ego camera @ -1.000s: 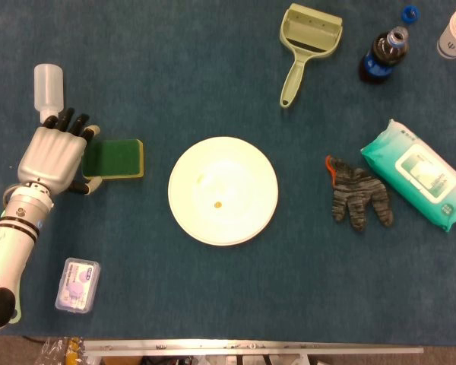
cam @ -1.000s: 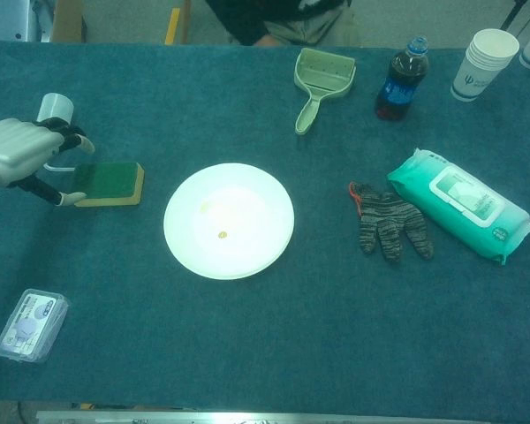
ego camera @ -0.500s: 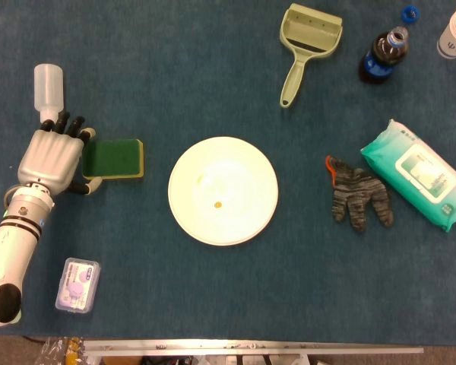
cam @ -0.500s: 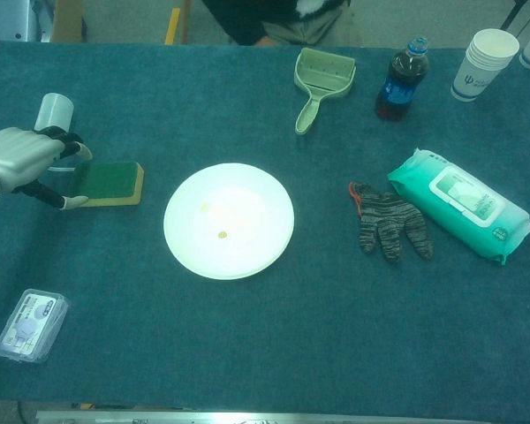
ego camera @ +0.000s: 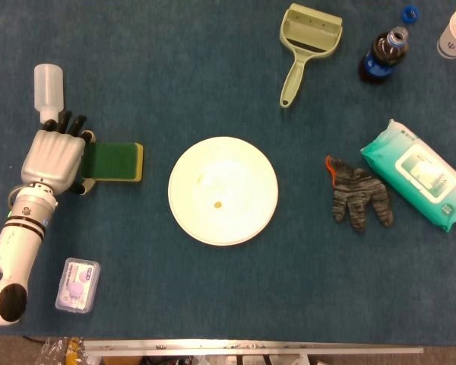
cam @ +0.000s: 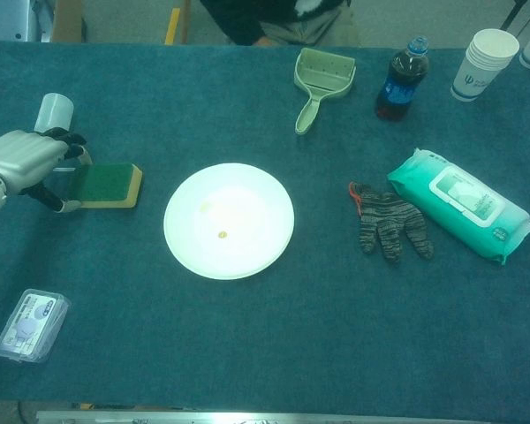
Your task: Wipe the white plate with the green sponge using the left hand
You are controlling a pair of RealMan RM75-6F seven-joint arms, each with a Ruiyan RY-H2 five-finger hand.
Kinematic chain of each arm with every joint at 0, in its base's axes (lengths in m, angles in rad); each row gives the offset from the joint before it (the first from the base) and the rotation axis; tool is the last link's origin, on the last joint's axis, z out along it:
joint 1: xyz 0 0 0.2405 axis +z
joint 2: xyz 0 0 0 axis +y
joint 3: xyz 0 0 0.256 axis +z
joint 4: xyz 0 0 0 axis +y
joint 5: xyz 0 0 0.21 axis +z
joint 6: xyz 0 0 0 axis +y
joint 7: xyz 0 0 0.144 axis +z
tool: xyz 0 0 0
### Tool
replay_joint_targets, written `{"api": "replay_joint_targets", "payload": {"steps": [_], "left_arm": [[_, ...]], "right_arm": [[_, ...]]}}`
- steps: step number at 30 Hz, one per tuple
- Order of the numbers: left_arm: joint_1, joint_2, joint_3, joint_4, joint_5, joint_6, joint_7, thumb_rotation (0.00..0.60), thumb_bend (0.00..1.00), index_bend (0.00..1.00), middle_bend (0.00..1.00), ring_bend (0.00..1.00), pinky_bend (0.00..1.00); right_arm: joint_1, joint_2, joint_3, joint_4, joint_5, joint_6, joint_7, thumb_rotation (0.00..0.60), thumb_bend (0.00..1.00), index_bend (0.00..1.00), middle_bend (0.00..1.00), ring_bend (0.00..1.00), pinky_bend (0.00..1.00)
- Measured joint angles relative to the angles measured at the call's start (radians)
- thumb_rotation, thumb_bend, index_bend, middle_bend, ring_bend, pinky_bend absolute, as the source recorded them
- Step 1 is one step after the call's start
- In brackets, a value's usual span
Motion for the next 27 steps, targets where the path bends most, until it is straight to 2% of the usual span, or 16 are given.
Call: {"api": "replay_joint_targets", "payload": {"steps": [3,9,17,22,27], "left_arm": [[0.001,-0.011,-0.001,0.012,0.008,0.001,-0.014,0.541,0.24,0.32,0.12,0.03,0.14],[0.004,-0.003,-0.007,-0.004,0.029,0.012,-0.041,0.542,0.24,0.35,0.14,0.04,0.14],[0.006,0.092,-0.01,-0.137,0.078,0.044,-0.045,0.539,0.24,0.36,0.16,0.05,0.14],[0.001,0.149,0.003,-0.239,0.096,0.069,0.027,0.541,0.24,0.38,0.17,0.05,0.14],[-0.013,0.175,0.021,-0.332,0.095,0.097,0.161,0.542,0.24,0.38,0.19,0.05,0.14]], "right_arm": [[-0.001,0.001,0.0,-0.001,0.001,0.001,-0.001,0.6,0.18,0.34,0.4,0.26,0.31],[-0.002,0.002,0.001,-0.001,0.0,0.003,0.0,0.6,0.18,0.34,0.4,0.26,0.31],[0.007,-0.008,0.002,0.009,-0.002,-0.009,0.006,0.6,0.18,0.34,0.4,0.26,0.31],[0.014,-0.016,0.002,0.019,-0.004,-0.02,0.013,0.6,0.18,0.34,0.4,0.26,0.31],[0.021,-0.024,0.001,0.032,-0.006,-0.029,0.024,0.6,0.18,0.34,0.4,0.26,0.31]]}}
